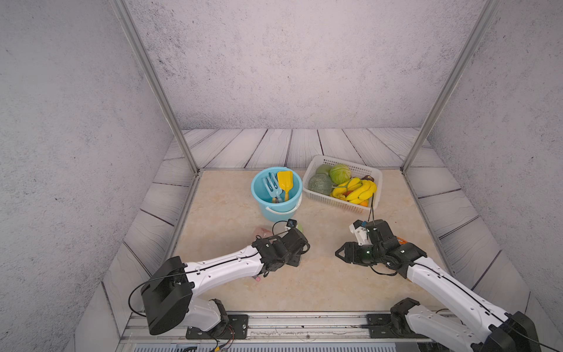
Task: Organize the gardening tools
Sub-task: Pick up the gardening tool from the center of the board.
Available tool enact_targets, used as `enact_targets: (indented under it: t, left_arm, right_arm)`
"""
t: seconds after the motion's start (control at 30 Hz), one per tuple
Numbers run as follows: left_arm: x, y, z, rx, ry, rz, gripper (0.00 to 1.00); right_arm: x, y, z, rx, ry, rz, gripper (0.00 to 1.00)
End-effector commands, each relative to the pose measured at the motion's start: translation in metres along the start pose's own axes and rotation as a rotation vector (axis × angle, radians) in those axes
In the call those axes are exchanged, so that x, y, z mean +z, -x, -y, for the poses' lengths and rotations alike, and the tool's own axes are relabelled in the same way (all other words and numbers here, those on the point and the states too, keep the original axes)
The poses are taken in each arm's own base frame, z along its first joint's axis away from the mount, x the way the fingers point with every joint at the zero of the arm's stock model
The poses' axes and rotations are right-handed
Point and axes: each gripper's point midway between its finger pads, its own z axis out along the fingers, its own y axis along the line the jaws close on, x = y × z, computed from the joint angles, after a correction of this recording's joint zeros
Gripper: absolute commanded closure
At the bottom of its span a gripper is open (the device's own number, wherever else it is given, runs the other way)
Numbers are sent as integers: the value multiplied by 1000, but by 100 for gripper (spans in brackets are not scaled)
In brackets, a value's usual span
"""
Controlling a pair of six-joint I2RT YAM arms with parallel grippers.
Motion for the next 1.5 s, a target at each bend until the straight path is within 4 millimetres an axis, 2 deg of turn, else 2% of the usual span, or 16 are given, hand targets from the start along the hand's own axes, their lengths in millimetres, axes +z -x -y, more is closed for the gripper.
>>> enact_targets:
  t: [0.0,0.37,0.57,0.83,1.03,1.17,1.33,1.47]
  left_arm:
    - [7,0,-8,-12,61,11,38]
    - [47,-8,-11,28,154,-51,49]
    - [62,-7,-11,19,151,-68,49]
    - [79,-13,-17,-6,145,-106,57]
    - [85,-20,-13,-11,118,-132,68]
    - [87,-24,-11,-11,108,-147,71]
    - [86,-26,-8,-11,92,-158,86]
    - [76,-18,0,-8,48,-139,99]
  right_arm:
    - [0,-2,3,0,-9,9,44]
    - [6,-4,6,11,-10,-3,44]
    - [5,-4,7,9,-18,1,44]
    - [6,-3,8,10,-19,1,44]
    - [7,-2,8,10,-23,0,45]
    - [6,0,6,6,-18,-1,45]
    - [5,1,4,4,-18,2,44]
    - [3,3,2,0,-13,3,44]
